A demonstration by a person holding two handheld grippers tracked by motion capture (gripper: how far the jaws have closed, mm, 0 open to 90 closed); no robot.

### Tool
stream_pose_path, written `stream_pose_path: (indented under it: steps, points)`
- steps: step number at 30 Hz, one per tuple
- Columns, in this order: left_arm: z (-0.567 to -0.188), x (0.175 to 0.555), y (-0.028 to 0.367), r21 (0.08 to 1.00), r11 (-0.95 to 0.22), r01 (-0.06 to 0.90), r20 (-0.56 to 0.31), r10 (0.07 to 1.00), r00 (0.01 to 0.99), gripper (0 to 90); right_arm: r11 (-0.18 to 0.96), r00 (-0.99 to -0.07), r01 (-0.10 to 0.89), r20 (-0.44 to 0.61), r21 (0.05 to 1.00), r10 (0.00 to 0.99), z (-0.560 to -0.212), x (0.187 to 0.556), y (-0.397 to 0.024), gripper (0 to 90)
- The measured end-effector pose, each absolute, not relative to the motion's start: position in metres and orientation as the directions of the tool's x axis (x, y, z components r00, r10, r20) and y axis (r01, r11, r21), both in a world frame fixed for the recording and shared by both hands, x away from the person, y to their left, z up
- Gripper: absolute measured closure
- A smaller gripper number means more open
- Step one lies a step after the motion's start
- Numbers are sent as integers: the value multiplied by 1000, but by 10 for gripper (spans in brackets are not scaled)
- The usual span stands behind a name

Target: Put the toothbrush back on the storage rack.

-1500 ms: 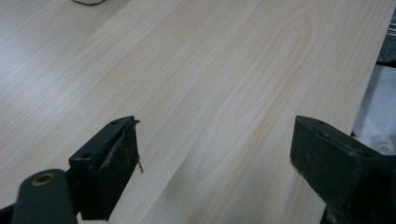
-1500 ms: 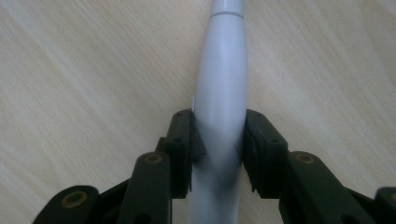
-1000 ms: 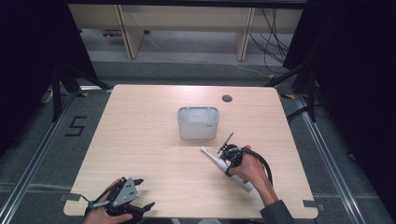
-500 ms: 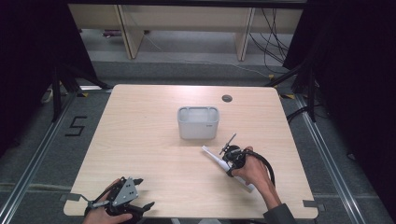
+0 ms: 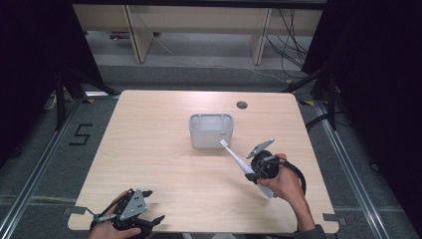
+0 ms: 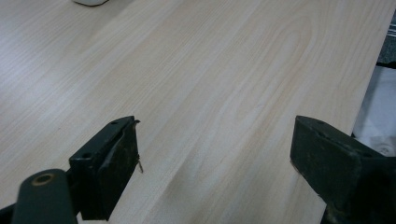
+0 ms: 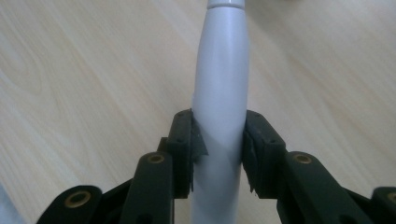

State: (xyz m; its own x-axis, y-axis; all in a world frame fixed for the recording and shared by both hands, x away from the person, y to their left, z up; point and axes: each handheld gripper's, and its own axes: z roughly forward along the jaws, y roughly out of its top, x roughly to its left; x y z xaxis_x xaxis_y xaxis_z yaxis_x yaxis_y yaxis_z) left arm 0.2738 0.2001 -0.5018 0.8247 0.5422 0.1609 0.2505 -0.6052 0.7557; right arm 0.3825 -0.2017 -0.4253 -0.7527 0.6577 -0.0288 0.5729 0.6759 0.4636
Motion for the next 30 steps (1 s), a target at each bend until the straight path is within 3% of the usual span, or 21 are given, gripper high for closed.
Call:
stream_pose_path:
  steps: [30]
  points:
    - [-500, 275, 202, 749, -615, 246, 165, 533, 830, 148, 520, -702, 475, -51, 710, 711, -413, 396, -218, 666]
